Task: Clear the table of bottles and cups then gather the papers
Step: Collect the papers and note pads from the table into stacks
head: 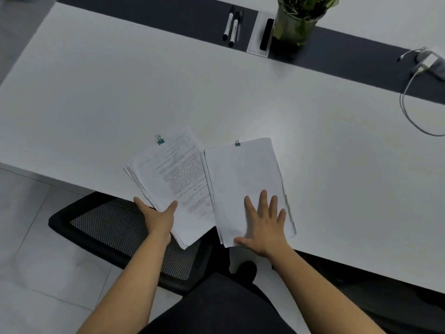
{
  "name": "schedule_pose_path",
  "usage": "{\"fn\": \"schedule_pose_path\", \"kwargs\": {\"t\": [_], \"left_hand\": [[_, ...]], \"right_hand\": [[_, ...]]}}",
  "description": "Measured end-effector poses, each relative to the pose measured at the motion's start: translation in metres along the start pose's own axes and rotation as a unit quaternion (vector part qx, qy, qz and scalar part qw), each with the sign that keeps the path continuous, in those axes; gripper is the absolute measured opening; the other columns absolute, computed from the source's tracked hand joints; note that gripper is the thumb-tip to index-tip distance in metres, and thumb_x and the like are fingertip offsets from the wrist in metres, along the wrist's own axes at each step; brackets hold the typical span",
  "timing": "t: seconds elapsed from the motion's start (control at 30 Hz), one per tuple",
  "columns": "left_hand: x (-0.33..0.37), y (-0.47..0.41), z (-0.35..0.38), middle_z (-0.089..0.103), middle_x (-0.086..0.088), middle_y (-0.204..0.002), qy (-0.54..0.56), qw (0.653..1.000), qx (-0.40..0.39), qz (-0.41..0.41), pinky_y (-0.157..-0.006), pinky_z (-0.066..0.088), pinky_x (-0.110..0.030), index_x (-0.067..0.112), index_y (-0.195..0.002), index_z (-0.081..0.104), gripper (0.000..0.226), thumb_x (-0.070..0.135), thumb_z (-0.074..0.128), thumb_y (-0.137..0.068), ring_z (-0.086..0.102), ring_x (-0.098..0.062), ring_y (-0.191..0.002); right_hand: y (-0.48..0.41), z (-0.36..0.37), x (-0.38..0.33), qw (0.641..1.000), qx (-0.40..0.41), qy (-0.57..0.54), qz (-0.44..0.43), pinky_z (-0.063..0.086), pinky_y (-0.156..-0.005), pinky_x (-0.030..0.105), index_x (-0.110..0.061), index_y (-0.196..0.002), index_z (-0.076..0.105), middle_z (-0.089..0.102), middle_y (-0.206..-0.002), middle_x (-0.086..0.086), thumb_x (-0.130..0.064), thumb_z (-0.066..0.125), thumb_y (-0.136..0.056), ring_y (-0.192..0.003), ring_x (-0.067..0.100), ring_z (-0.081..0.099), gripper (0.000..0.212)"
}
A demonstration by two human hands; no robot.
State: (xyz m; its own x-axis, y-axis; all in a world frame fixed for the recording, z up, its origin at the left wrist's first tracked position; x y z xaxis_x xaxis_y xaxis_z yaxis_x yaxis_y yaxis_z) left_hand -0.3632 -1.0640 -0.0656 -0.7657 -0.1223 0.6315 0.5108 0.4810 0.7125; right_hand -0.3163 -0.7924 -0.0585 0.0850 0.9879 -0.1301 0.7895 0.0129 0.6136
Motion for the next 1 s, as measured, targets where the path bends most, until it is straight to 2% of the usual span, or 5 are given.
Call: {"fn": "schedule_pose_path", "kwargs": {"t": [0.3, 0.43, 0.53, 0.73, 1.0], "left_hand": [[-0.013, 0.003, -0.009, 0.045, -0.010, -0.147, 0.046, 0.996, 0.025, -0.079, -0.101, 0.049, -0.047, 0.015, -0.157, 0.010, 0.110, 0.012, 0.085, -0.076, 0.051, -0.026, -0.126], [-0.016, 0.006, -0.013, 0.065, -0.013, -0.124, 0.045, 0.994, -0.026, -0.096, -0.086, 0.055, -0.036, 0.004, -0.131, 0.057, 0.056, 0.008, 0.080, -0.080, 0.064, -0.026, -0.107], [-0.016, 0.013, -0.018, 0.063, -0.009, -0.119, 0.010, 0.999, -0.008, -0.045, -0.084, 0.052, -0.034, 0.005, -0.129, 0.054, 0.051, 0.003, 0.077, -0.083, 0.061, -0.025, -0.106], [-0.006, 0.031, -0.023, 0.061, -0.006, -0.113, -0.143, 0.985, 0.018, 0.099, -0.082, 0.050, -0.033, 0.016, -0.119, 0.051, 0.032, -0.003, 0.056, -0.093, 0.059, -0.022, -0.095], [0.035, 0.092, -0.020, 0.060, -0.004, -0.112, -0.140, 0.967, 0.014, 0.213, -0.084, 0.047, -0.034, 0.017, -0.121, 0.049, 0.029, 0.002, 0.052, -0.097, 0.058, -0.024, -0.096]], "right_hand": [[0.022, 0.020, 0.013, 0.989, 0.100, 0.024, -0.106, 0.015, -0.114, 0.070, -0.018, -0.158, 0.006, -0.013, -0.162, 0.025, -0.042, 0.079, -0.066, -0.147, 0.054, -0.004, 0.120], [0.019, 0.025, -0.025, 0.996, 0.070, -0.020, -0.049, -0.001, -0.116, 0.069, -0.011, -0.158, -0.002, -0.016, -0.160, 0.029, -0.077, 0.054, -0.068, -0.146, 0.054, -0.012, 0.125], [0.008, 0.024, -0.041, 0.999, 0.051, -0.012, 0.008, -0.011, -0.112, 0.064, -0.008, -0.154, -0.019, -0.027, -0.157, 0.028, -0.080, 0.057, -0.069, -0.145, 0.053, -0.020, 0.135], [0.013, 0.008, -0.023, 0.998, 0.036, 0.047, -0.023, 0.034, -0.108, 0.058, -0.011, -0.156, 0.011, 0.010, -0.158, 0.028, -0.005, 0.069, -0.076, -0.143, 0.053, 0.015, 0.099], [0.074, -0.082, 0.022, 0.983, 0.118, -0.140, 0.011, 0.035, -0.071, 0.029, -0.030, -0.153, 0.028, 0.059, -0.120, 0.002, -0.011, 0.042, -0.097, -0.098, 0.026, 0.059, 0.061]]}}
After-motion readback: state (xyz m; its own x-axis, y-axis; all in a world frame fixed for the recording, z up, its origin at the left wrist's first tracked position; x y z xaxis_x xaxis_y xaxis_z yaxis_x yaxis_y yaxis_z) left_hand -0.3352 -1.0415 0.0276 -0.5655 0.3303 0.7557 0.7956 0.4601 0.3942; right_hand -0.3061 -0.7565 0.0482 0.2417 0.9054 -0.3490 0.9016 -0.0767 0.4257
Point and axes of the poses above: each hand's wrist, its own y-axis away from the middle knuckle, its own z-axis out of the palm, x = y × z, the point moved 2 cm from there along -y, towards the middle knuckle
